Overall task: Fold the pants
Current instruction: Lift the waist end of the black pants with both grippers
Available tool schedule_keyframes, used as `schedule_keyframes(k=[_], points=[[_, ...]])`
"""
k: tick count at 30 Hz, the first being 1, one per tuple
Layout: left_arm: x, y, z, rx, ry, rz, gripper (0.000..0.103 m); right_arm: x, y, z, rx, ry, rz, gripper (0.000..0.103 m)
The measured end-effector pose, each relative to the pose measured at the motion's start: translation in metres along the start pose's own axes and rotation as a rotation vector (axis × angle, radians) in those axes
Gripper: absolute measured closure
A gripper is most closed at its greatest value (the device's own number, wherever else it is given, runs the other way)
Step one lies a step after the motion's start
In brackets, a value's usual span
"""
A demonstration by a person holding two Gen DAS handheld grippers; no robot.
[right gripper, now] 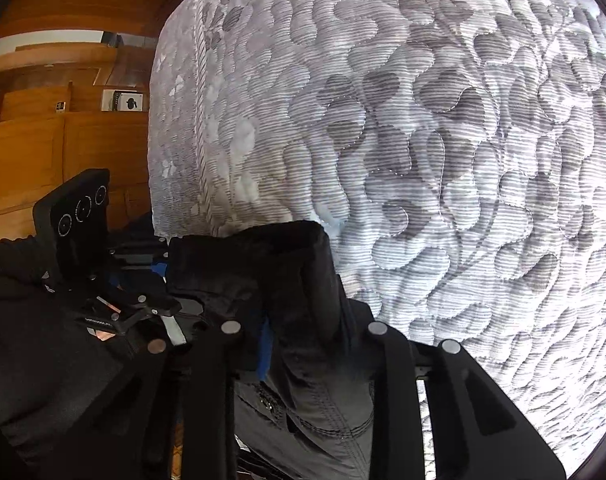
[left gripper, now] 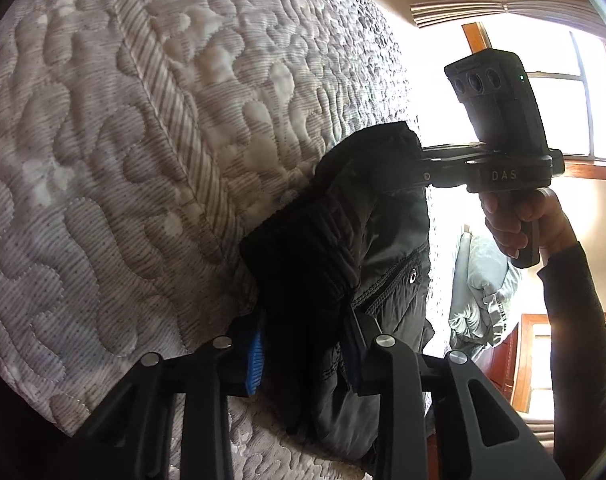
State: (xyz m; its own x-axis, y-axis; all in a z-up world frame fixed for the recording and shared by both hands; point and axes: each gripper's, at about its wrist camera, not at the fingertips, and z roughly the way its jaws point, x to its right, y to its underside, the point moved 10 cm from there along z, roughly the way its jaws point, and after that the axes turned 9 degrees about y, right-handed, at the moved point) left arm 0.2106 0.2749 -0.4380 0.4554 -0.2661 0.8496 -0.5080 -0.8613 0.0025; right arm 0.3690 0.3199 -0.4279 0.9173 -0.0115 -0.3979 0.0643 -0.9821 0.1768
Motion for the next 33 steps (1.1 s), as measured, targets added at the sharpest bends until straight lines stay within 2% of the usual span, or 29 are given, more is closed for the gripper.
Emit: schedule_keyframes(k=[9,20,27,33], points=[[0.042,0.009,-0.018,0.019,0.012,0.089,0.074,-0.027,0.020,-0.038,0.064,0.110,0.016,0.081],[0.106,0.031,-0.033,0.026,0.039,0.222,0.075,-0.056,0.067,-0.092,0.172,0.232,0.089,0.081],[0.140,0.050,-0.044,0.020,0.042,0.319,0.075,-0.073,0.098,-0.115,0.248,0.281,0.145,0.081],[0.153,0.066,-0.051,0.018,0.030,0.377,0.075,-0.087,0.122,-0.130,0.286,0.320,0.170,0.081]])
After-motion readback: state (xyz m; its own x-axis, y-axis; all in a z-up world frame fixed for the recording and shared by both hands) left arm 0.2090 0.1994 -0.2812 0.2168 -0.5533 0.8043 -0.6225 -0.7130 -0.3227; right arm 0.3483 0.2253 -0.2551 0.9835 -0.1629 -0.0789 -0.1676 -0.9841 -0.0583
